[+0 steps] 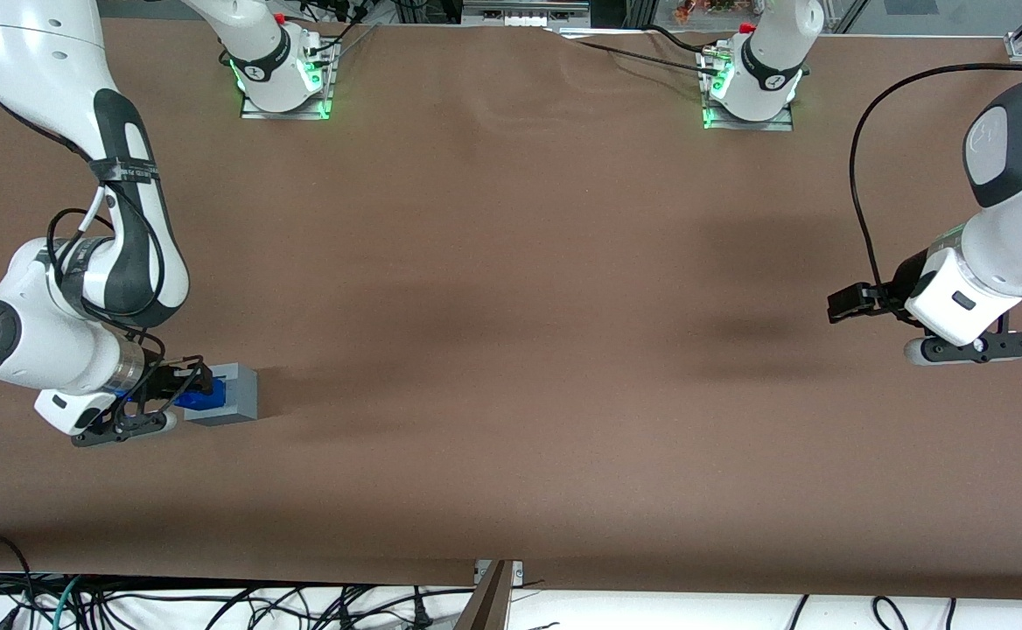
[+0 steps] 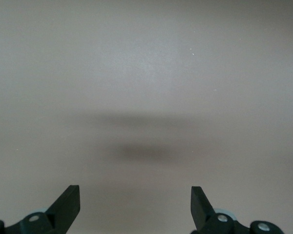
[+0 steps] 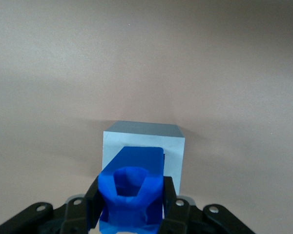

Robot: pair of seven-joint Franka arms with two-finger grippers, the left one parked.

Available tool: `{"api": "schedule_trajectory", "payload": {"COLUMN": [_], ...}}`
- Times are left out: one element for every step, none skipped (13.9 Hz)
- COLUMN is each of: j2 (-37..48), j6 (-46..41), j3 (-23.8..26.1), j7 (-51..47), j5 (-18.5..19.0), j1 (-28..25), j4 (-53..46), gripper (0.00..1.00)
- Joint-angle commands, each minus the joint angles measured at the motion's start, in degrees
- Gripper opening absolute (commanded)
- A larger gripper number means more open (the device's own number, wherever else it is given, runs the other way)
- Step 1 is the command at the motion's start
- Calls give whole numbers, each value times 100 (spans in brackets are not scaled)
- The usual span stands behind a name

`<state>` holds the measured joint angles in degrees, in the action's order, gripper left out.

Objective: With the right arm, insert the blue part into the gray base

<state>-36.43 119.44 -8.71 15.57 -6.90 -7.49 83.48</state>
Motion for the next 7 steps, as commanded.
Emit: {"api": "schedule_trajectory", "payload": {"j2": [74, 83, 92, 109, 127, 127, 127], "j6": [-8, -26, -43, -43, -43, -43, -43], "j3": [80, 80, 80, 89, 89, 89, 89], "j7": [17, -1, -19, -19, -27, -28, -28], "j5": [-75, -75, -83, -83, -83, -83, -83], "j1": [72, 72, 72, 72, 72, 72, 72], "j4": [151, 160, 178, 230, 257, 274, 274], "gripper": [30, 30, 30, 30, 30, 30, 30]}}
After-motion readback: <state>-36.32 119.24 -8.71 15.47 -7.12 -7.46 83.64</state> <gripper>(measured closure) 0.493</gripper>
